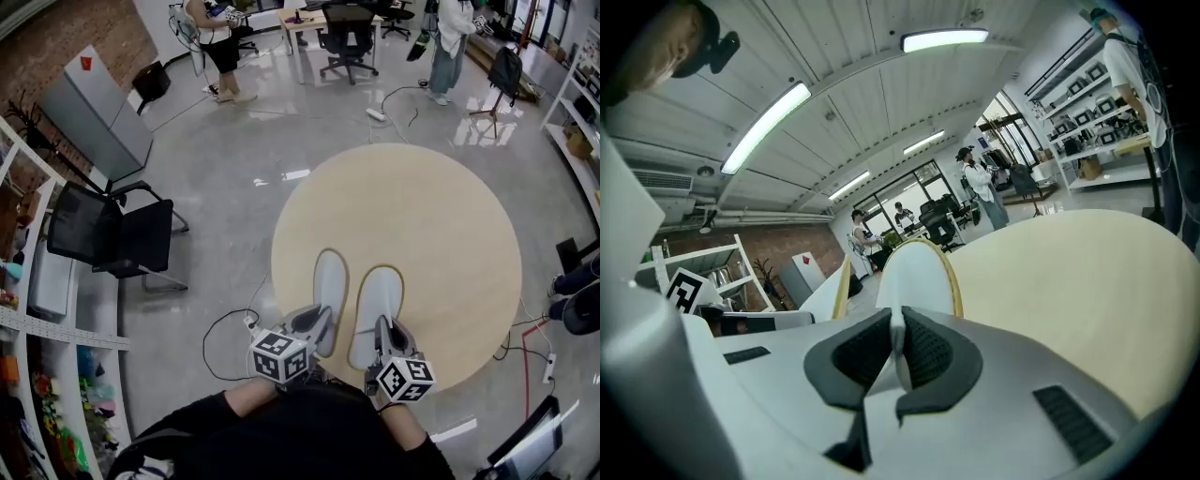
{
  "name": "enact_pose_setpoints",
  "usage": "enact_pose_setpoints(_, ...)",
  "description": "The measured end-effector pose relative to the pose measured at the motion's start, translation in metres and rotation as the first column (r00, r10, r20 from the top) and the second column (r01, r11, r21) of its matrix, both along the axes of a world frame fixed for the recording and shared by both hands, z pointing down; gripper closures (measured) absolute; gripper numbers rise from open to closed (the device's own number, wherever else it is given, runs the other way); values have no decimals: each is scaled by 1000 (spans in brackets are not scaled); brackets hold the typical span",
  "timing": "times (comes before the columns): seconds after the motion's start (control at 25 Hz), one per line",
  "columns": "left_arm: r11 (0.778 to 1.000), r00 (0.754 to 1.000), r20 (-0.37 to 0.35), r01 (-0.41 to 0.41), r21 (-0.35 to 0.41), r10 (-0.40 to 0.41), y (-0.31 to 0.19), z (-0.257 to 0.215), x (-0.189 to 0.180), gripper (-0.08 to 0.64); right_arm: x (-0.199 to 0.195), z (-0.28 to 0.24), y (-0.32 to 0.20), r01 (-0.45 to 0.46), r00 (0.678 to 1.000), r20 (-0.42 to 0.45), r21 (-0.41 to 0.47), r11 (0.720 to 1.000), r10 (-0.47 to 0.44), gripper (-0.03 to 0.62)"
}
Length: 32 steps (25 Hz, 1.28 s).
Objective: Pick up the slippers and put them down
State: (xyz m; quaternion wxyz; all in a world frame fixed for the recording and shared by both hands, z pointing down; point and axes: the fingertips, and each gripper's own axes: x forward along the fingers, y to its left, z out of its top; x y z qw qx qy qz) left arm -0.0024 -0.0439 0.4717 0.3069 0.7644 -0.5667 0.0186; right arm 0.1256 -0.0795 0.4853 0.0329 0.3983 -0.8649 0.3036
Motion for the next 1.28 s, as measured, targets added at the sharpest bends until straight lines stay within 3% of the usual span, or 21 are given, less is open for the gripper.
enact_pose_setpoints(0.28, 1000, 1000, -8, 16, -14, -16, -9, 7, -20, 529, -11, 5, -10, -14, 1000, -7, -14, 1000, 14, 561)
enact_pose_setpoints(0.52, 998, 996, -68, -64, -22, 62, -34, 26, -38, 529, -22, 15, -28, -109, 992, -68, -24, 994, 107, 561)
enact_pose_setpoints(0.64, 993, 990, -94, -110, -34, 106, -52, 37, -68, 529, -39, 21, -47, -182, 978, -109, -28, 983, 178, 561)
enact_pose_setpoints(0.92, 978, 978, -77, -198, -64, 193, -105, 64, -167, 529, -111, 29, -94, -319, 937, -158, -25, 948, 311, 561)
enact_pose_setpoints(1.08, 976, 978, -81, -198, -87, 192, -132, 74, -216, 529, -157, 29, -110, -319, 934, -179, -27, 947, 309, 561)
enact_pose_setpoints(1.28, 984, 985, -81, -160, -81, 154, -152, 66, -232, 529, -177, 28, -120, -283, 950, -154, -52, 958, 273, 561)
